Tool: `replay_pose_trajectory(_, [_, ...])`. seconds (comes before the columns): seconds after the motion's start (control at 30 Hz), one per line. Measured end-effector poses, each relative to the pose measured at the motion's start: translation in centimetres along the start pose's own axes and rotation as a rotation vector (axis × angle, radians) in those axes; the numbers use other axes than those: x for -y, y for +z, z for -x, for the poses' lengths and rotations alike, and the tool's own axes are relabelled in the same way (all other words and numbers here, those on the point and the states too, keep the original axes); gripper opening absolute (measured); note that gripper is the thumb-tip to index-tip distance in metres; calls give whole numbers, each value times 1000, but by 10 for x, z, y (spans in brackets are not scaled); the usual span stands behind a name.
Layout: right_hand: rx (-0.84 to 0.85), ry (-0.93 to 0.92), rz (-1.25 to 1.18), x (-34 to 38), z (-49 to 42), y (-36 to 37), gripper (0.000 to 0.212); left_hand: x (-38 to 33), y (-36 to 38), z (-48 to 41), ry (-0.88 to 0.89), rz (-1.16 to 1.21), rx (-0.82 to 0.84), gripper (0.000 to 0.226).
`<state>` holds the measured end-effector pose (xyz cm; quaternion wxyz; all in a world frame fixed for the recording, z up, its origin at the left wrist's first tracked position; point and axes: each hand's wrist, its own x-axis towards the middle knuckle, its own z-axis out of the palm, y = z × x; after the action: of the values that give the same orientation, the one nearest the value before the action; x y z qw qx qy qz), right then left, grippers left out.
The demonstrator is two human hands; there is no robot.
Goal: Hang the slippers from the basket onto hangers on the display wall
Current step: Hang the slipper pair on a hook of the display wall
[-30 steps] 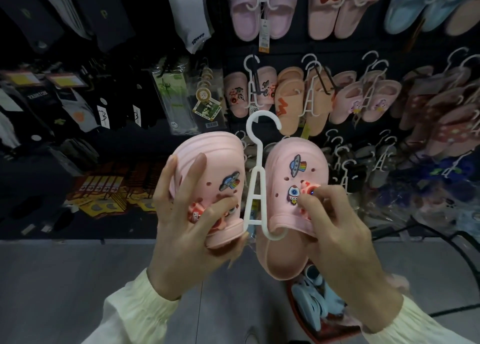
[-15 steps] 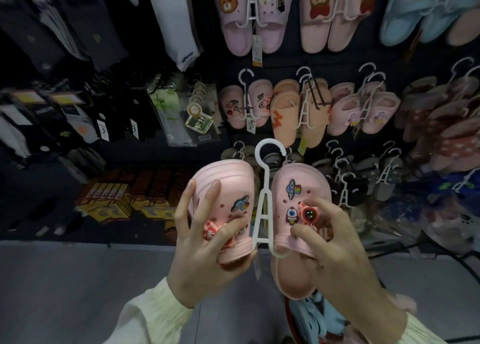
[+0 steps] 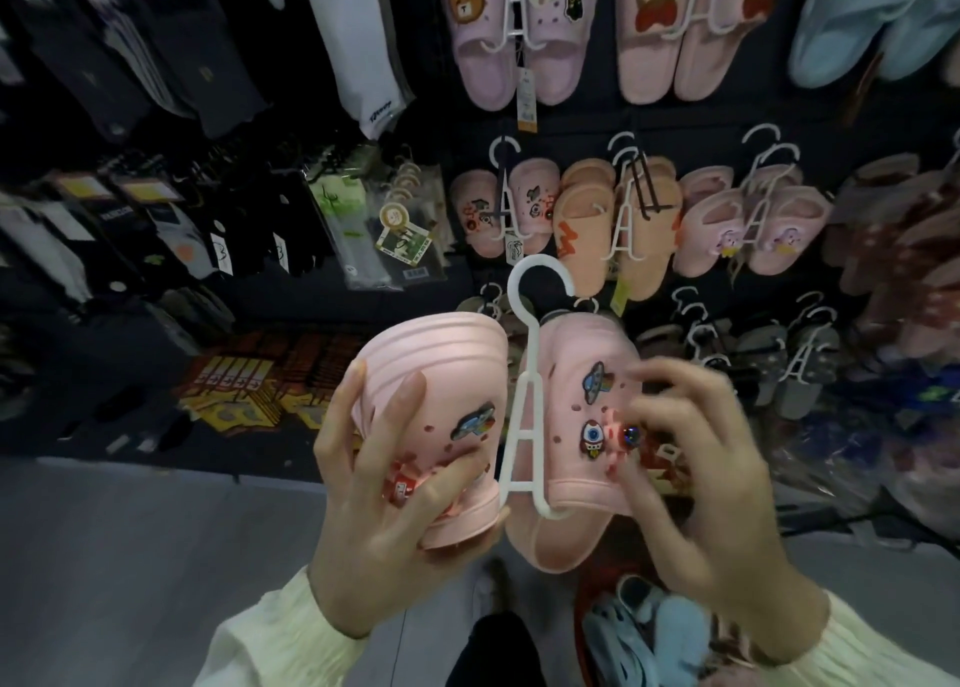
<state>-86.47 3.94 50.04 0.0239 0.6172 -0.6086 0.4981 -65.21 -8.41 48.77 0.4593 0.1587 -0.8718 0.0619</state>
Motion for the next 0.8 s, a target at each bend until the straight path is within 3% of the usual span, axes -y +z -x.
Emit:
replay_pose_trajectory(0.1, [-98,89,48,-6,-42,0,26,4,4,-1,1,1,4,49])
replay_pose_trajectory(0.17, [-63,156,37,-13,-72,1,32,9,8,-1,-10,7,11,49])
replay_pose_trajectory(0.3, [222,307,-37,-27,-127,17,37,17,14,-4,-39,9,10,45])
replay_pose_trajectory(0.4, [371,377,-164,-40,-150,39,27,30,22,-3,-38,31,30,44])
replay_pose_trajectory(0.47, [320,357,-186,-50,-157,50,17,40,33,-1,-40,61,70,45])
replay_pose_trajectory(0.63, [239,390,-189,-80,-170,71,36,75,75,17,-118,122,206,49])
replay_pose_trajectory(0.8, [195,491,-232,-116,-176,100,35,111,119,28,-160,108,256,60])
